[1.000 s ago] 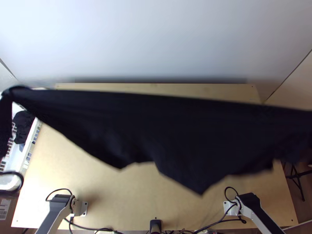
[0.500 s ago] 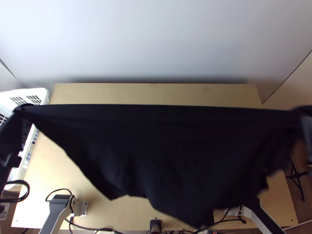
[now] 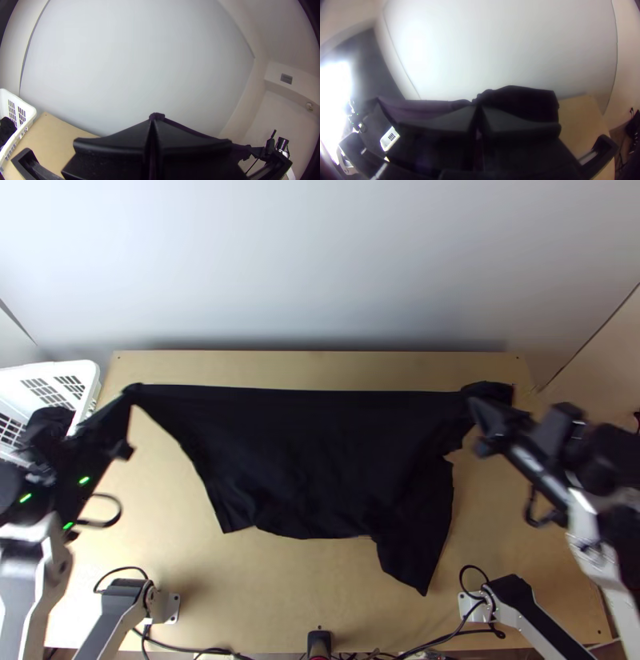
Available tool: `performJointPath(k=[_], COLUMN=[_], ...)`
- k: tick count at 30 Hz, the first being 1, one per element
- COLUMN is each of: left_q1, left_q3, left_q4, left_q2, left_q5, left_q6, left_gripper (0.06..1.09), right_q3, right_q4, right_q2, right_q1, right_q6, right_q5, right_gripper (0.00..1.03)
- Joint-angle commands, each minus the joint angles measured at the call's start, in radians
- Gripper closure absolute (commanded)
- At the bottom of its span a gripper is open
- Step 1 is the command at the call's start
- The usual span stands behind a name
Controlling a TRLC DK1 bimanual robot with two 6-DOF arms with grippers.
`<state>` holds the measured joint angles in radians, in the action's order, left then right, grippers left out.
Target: Fold the t-shirt
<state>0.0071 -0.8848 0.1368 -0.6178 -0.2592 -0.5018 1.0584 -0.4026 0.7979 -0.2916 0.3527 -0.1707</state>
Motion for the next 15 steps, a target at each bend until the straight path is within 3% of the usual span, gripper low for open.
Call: performJointPath(k=[1, 7, 15], left_q1=[-0.009, -0.013, -0.07], left_q3=[0.205, 0.182, -0.1], left_q4=[-0.287, -0.519, -0.554], left_q2=[-0.194, -0.525, -0.916], left_q5=[0.021, 0.074, 0.136], left_q6=[0.082, 0.144, 0.218], left_gripper=[1.05, 1.05, 1.05], right_q3=[-0.267, -0.235, 0.098], right_q4=[0.295, 0.605, 0.702], right_q2=[0.178, 0.517, 0.952], right_q1=[0.0, 0.054, 0.137], right_q6=[-0.067, -0.159, -0.195], right_q5=[0.022, 0.027, 0.027], right_gripper=[1.0, 1.0, 1.0])
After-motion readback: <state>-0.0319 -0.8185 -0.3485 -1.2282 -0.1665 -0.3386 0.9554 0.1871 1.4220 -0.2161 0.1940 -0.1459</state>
